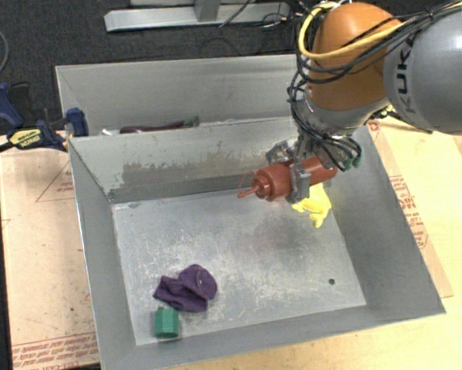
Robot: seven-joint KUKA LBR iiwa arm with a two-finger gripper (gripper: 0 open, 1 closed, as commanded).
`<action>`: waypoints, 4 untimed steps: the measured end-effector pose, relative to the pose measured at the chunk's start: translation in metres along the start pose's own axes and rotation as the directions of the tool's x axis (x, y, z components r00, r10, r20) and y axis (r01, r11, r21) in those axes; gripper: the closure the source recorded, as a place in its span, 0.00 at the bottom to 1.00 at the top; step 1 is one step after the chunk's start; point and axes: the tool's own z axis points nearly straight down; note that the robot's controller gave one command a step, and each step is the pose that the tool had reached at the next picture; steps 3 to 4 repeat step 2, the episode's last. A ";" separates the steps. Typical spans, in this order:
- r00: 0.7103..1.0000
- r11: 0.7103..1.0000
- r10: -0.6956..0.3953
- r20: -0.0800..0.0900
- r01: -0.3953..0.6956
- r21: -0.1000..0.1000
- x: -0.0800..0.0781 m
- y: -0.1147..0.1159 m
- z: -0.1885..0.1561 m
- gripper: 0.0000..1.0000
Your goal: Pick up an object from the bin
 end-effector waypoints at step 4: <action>1.000 1.000 0.012 -0.006 -0.012 -0.003 0.003 -0.009 -0.040 1.00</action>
Offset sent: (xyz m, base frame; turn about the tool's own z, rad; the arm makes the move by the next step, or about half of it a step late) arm 0.0017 -0.0289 0.1200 0.0318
